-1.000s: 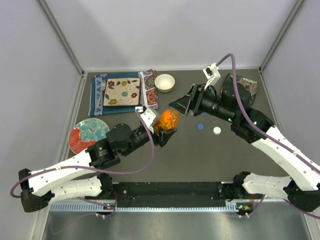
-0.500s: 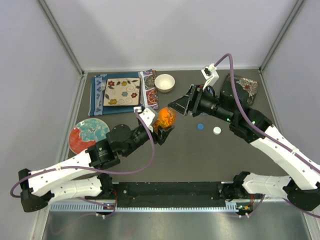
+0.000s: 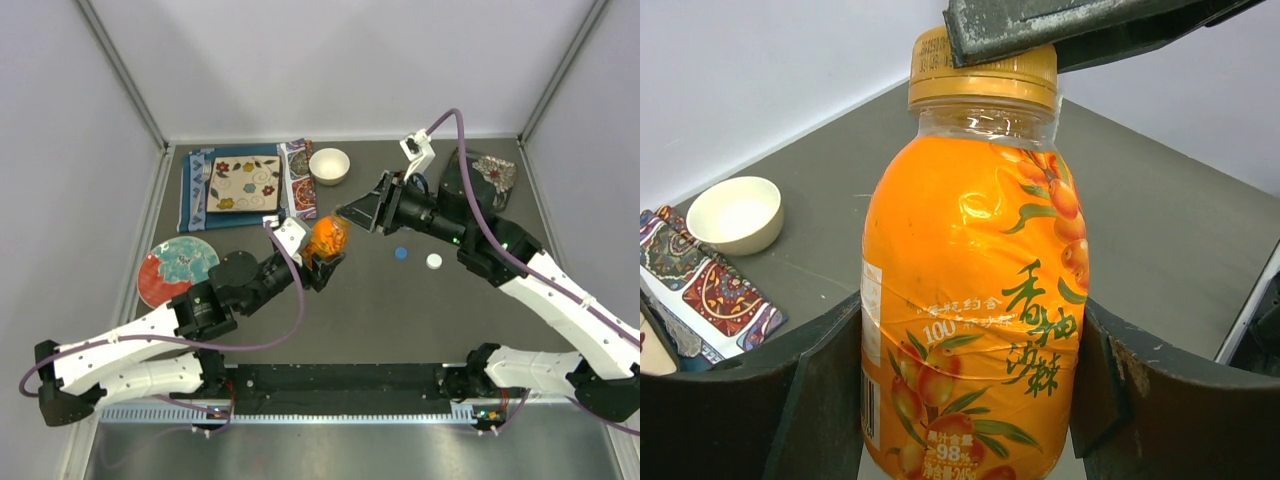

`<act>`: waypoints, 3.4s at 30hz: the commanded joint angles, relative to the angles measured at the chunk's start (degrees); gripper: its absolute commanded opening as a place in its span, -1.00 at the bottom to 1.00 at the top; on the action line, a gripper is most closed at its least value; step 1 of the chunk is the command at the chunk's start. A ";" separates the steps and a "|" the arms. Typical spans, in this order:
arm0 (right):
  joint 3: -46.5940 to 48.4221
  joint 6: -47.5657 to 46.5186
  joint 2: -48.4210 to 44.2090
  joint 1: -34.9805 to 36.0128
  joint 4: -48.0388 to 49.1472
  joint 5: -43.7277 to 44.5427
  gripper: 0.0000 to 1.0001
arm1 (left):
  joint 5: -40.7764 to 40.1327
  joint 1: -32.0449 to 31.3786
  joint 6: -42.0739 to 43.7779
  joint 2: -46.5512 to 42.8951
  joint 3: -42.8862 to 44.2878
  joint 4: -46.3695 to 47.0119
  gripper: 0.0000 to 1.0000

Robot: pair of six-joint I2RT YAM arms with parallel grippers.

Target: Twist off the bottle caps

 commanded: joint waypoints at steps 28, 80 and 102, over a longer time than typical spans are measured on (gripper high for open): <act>3.88 -38.75 -6.20 0.61 -4.42 -55.32 -1.00 | 72.82 11.75 -34.35 3.10 3.28 23.91 -0.28; 17.77 -6.25 1.61 1.49 -13.65 7.60 0.87 | -3.16 -2.65 7.29 4.23 6.35 -0.34 -0.28; 12.76 -4.04 5.05 4.39 -13.39 9.80 0.60 | -17.17 -6.35 11.78 7.23 5.30 7.13 -0.31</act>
